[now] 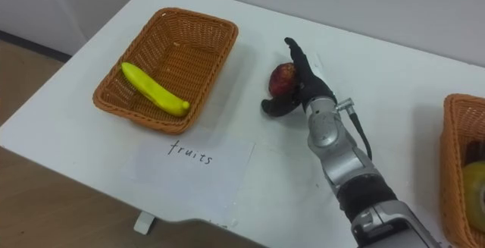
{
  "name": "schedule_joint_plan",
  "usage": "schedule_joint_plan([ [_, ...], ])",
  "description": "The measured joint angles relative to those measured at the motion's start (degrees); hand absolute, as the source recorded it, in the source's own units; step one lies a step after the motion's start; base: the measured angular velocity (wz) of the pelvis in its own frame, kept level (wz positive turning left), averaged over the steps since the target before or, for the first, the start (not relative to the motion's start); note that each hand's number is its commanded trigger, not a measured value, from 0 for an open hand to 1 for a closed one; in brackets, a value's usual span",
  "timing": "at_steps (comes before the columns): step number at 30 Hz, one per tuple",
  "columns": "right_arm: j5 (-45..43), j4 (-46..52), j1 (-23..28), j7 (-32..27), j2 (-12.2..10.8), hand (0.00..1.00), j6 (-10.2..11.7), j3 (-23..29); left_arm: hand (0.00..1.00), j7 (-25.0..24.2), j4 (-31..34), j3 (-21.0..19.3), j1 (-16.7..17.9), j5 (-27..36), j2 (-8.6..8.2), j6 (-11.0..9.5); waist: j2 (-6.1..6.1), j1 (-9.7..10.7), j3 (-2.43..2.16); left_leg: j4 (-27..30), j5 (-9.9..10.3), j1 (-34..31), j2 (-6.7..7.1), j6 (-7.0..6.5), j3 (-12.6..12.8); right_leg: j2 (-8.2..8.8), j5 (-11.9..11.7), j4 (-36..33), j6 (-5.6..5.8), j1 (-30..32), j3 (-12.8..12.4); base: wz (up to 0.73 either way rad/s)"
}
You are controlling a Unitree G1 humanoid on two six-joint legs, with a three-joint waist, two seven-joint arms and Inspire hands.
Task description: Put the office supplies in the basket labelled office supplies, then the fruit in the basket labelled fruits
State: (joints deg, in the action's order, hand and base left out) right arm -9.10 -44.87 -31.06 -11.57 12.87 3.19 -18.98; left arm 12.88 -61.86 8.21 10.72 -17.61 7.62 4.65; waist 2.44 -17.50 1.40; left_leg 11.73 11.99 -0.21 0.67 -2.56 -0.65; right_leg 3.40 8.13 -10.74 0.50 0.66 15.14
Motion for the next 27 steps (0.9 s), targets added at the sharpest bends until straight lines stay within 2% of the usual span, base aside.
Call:
schedule_joint_plan([
  [3,0.04,-1.66,-0.35,0.53,0.25,1.00,0.69,0.00,0.00,-0.14,-0.40,0.00,0.00,0.00,0.27,0.07,0.63,-0.09,0.44,0.01,0.00,-0.13,-0.01,0.01,-0.01,-0.06,0.00,-0.02,0.00,-0.06,0.08,0.00],
  [5,-0.02,-2.19,-0.59,0.50,0.54,1.00,1.00,0.00,0.00,-0.41,-1.26,0.00,-0.02,0.06,0.27,0.07,0.93,-0.08,0.55,-0.06,0.01,-0.20,0.01,0.01,-0.09,-0.32,0.00,-0.02,0.00,-0.06,0.17,0.00],
  [10,0.01,-7.06,-3.87,0.69,0.99,1.00,1.37,0.00,0.00,-1.23,-2.23,0.24,-0.58,0.19,0.66,0.29,1.05,-0.03,0.55,-0.18,0.02,0.21,0.02,0.01,-0.31,-0.20,0.00,0.11,0.00,-0.35,1.20,0.05],
  [17,-0.38,-9.99,-3.96,0.98,0.96,1.00,3.28,0.00,0.00,-1.13,-2.27,1.12,-2.28,0.76,1.13,0.07,0.96,-0.03,0.56,-0.36,0.01,0.81,0.08,0.00,-0.41,0.28,0.02,0.20,0.03,-1.02,2.11,0.01],
  [27,-0.51,-10.48,-3.96,3.31,0.95,1.00,2.25,0.09,0.00,-0.78,-2.33,1.13,-1.98,1.24,1.36,0.34,0.80,0.03,0.40,-0.39,0.01,1.75,0.07,0.00,-0.42,0.29,0.04,0.10,0.08,-1.86,2.13,0.00],
])
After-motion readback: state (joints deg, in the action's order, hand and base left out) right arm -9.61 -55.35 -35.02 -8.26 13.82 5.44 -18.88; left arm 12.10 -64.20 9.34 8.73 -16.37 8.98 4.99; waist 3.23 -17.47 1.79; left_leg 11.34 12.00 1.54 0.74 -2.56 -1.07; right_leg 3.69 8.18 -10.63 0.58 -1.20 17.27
